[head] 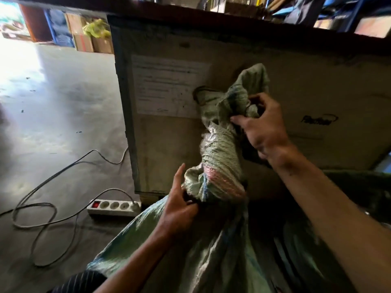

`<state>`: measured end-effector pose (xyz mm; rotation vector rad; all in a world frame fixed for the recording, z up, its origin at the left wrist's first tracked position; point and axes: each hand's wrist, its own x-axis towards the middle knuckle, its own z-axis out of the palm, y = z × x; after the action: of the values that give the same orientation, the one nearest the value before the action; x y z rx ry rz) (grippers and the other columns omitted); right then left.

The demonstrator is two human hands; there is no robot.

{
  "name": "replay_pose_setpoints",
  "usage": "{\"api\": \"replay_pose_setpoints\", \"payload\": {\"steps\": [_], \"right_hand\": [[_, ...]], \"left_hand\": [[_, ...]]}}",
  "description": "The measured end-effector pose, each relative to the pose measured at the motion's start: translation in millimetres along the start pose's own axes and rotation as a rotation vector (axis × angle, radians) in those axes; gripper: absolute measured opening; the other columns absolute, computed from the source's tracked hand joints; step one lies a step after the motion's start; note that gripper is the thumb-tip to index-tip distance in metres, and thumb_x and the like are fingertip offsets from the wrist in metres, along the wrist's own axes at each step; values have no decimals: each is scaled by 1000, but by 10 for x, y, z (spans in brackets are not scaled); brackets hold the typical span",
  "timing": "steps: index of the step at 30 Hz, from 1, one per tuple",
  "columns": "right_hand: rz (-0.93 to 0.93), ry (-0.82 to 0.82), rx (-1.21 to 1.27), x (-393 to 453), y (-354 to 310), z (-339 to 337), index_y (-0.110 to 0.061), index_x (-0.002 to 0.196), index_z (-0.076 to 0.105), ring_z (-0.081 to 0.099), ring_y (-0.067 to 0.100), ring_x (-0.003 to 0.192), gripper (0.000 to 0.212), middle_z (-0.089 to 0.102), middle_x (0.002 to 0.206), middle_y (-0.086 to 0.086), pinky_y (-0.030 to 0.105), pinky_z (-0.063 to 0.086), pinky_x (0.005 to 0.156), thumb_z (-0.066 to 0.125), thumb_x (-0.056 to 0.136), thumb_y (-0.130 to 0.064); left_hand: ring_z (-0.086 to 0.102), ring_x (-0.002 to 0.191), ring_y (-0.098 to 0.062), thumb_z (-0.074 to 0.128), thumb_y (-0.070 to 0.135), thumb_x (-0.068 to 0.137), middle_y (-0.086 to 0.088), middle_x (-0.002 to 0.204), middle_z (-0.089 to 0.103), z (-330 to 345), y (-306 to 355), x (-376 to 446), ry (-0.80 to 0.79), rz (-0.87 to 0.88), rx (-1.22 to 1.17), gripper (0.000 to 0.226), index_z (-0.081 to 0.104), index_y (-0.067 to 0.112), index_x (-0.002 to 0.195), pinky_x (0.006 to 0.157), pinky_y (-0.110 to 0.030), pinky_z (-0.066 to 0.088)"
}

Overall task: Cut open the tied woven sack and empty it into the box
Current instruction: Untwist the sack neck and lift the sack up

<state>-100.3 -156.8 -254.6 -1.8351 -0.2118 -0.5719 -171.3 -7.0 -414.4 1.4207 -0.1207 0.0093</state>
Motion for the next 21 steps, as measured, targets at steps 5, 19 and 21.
{"api": "replay_pose_setpoints", "payload": {"steps": [5,19,21], "right_hand": [[-9,67,69,95,-112,-254,-18,94,59,63,10,86,32,62,88,-8,23,57,74,67,74,6],[216,-307,131,-9,-117,-380,-24,100,56,60,9,82,30,63,109,8,29,54,72,49,89,2],[219,-274,-164,1,-110,-466,-15,115,56,55,7,83,27,60,119,10,20,45,67,58,88,-11]], "left_hand": [[71,89,-27,81,11,63,-7,95,75,-180,47,195,67,166,353,54,61,21,113,75,-47,59],[66,64,-12,56,4,88,-4,72,71,73,1125,604,165,79,-146,14,68,7,83,55,-21,54],[69,69,-11,59,4,87,-5,80,70,45,1343,724,304,227,-48,12,69,10,82,59,-24,56]]}}
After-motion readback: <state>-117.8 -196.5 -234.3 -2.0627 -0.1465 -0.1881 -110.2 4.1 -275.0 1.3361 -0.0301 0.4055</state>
